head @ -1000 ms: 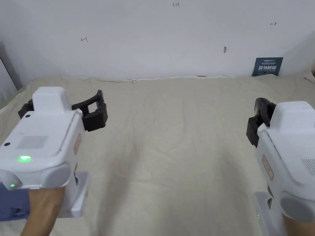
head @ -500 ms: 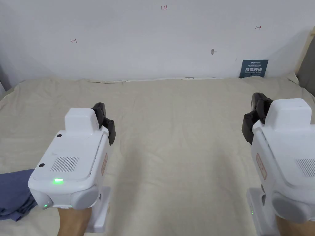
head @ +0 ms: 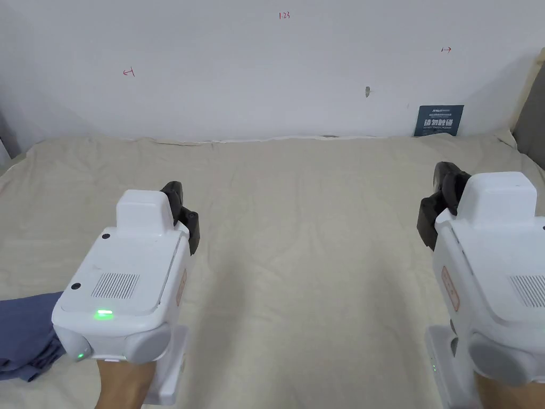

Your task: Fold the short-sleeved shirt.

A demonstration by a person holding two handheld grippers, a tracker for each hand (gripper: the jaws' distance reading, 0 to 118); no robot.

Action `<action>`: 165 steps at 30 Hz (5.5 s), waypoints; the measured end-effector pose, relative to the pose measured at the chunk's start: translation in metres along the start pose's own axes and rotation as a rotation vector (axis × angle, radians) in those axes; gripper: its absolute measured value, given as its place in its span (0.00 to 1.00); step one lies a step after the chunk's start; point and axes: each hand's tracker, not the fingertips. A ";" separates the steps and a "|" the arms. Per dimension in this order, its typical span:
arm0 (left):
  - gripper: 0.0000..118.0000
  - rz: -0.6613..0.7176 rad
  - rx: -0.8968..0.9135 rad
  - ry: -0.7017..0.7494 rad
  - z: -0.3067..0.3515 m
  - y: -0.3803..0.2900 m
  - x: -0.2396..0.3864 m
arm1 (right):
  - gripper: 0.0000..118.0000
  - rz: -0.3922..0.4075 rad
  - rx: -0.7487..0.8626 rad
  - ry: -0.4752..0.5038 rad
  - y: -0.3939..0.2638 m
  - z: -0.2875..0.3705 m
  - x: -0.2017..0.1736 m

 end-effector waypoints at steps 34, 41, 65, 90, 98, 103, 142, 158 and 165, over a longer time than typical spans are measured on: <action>0.00 0.003 -0.005 -0.006 0.000 -0.002 -0.002 | 0.02 -0.003 -0.010 0.008 0.001 0.001 -0.001; 0.00 0.006 -0.012 -0.006 -0.002 -0.002 -0.003 | 0.02 -0.003 -0.017 0.014 0.000 -0.002 -0.001; 1.00 0.031 -0.010 0.003 -0.004 -0.005 -0.007 | 1.00 -0.033 -0.017 0.023 -0.002 -0.003 0.001; 1.00 0.026 0.001 0.035 -0.002 -0.002 -0.008 | 1.00 -0.034 -0.016 0.026 -0.002 -0.004 -0.002; 1.00 0.026 0.002 0.032 -0.002 -0.002 -0.009 | 1.00 -0.043 -0.015 0.025 0.001 -0.001 -0.005; 1.00 0.034 0.007 0.037 -0.001 -0.002 -0.009 | 1.00 -0.040 -0.015 0.026 0.001 -0.001 -0.005; 1.00 0.041 0.007 0.042 0.001 -0.001 -0.016 | 1.00 -0.240 -0.305 -0.125 0.021 -0.003 0.003; 1.00 0.044 0.021 0.028 -0.001 0.003 -0.012 | 1.00 -0.262 -0.565 -0.183 0.019 -0.013 -0.007; 1.00 0.041 0.021 0.026 -0.002 0.003 -0.011 | 1.00 -0.222 -0.523 -0.154 0.015 -0.021 0.004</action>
